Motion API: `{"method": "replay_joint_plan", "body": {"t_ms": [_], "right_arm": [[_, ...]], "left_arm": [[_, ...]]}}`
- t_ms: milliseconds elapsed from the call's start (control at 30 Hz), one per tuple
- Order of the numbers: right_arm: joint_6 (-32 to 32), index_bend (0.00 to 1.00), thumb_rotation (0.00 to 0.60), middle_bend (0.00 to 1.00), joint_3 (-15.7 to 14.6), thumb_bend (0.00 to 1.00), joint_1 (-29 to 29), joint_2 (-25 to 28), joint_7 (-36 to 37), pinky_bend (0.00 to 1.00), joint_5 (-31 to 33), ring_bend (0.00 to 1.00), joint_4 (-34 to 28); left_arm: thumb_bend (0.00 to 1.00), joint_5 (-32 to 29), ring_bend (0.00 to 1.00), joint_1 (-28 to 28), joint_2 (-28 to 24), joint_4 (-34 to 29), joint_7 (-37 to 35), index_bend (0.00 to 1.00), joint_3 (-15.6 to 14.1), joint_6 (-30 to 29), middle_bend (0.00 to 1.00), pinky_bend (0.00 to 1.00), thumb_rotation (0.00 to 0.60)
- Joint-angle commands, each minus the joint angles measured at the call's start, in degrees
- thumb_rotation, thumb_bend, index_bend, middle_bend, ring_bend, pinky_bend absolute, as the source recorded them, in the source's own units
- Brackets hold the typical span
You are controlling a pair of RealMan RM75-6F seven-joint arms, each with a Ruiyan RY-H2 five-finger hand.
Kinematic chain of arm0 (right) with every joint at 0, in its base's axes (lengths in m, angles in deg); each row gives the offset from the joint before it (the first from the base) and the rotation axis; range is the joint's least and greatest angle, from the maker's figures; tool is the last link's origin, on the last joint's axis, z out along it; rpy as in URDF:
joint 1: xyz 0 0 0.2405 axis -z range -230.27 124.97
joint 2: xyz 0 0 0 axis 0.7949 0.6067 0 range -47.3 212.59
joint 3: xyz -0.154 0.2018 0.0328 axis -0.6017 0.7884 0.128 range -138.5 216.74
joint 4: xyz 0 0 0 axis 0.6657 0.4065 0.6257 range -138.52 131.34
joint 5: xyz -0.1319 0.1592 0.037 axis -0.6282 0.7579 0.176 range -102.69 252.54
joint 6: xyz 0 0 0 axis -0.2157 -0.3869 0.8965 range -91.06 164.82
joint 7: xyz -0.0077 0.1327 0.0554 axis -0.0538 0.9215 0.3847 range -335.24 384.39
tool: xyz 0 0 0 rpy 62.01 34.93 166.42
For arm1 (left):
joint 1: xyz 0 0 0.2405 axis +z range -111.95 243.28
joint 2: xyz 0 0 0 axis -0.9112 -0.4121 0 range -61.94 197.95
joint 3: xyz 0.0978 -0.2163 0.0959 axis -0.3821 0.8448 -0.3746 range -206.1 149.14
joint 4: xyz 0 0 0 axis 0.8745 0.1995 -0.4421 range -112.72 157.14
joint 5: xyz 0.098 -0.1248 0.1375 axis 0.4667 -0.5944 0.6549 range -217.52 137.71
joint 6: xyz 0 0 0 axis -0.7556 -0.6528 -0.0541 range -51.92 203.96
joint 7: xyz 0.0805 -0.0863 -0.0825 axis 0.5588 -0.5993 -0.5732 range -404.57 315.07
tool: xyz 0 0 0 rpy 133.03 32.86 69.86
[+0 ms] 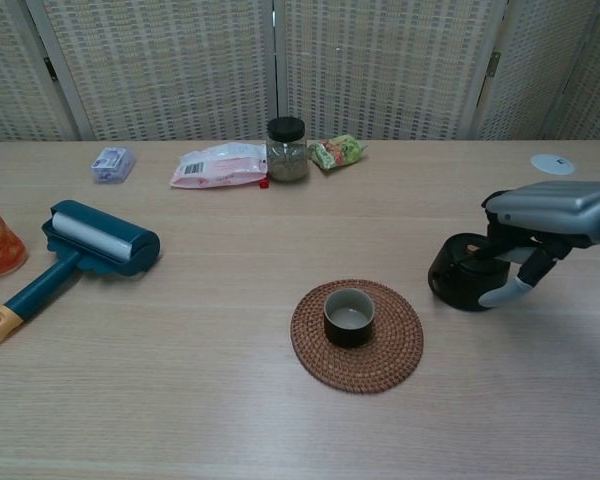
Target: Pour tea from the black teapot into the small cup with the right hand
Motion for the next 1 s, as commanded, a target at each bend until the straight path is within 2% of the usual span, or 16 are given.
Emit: {"method": "replay_joint_plan", "body": {"t_ms": [33,133,400,800,867,1000], "right_arm": [[-0.2,1.0,0.324,0.94,0.45,0.0,-0.33,-0.44,0.16,0.0,0.38,0.81,0.75],[-0.32,1.0,0.324,0.96,1.01,0.0,-0.72,-0.79,0.41,0.0,0.63,0.82,1.46],[-0.42,1.0,0.322,1.0,2.59,0.0,-1.78,-0.84,1.7,0.09,0.71,0.86,2.04],[0.68,1.0,0.318,1.0,4.31,0.0,-3.16,1.28,-0.18,0.14,1.53,0.88,-0.77],[0.88,1.0,0.318,1.0,4.4,0.06,-3.27,1.5,-0.62,0.15,1.72,0.88,-1.22],[1.44,1.0,0.319,1.0,4.37,0.25,-3.32,1.72,-1.36,0.16,1.91,0.88,-1.89]], "left_arm": [[0.2,-0.02,0.12,0.02,-0.02,-0.01,0.03,0.11,0.02,-0.04,0.1,0.02,0.6],[0.2,-0.06,0.12,0.05,-0.09,-0.05,-0.02,0.11,0.06,-0.11,0.1,0.02,0.6],[0.2,-0.21,0.12,0.06,-0.1,-0.03,0.18,0.11,0.04,0.07,0.1,0.02,0.6],[0.2,-0.14,0.12,0.28,-0.1,0.41,-0.13,0.11,0.09,-0.38,0.1,0.02,0.6],[0.2,-0.07,0.12,0.27,-0.07,0.45,-0.18,0.11,0.09,-0.41,0.1,0.02,0.6],[0.2,-0.01,0.12,0.31,-0.07,0.45,-0.21,0.11,0.08,-0.5,0.1,0.02,0.6]]}}
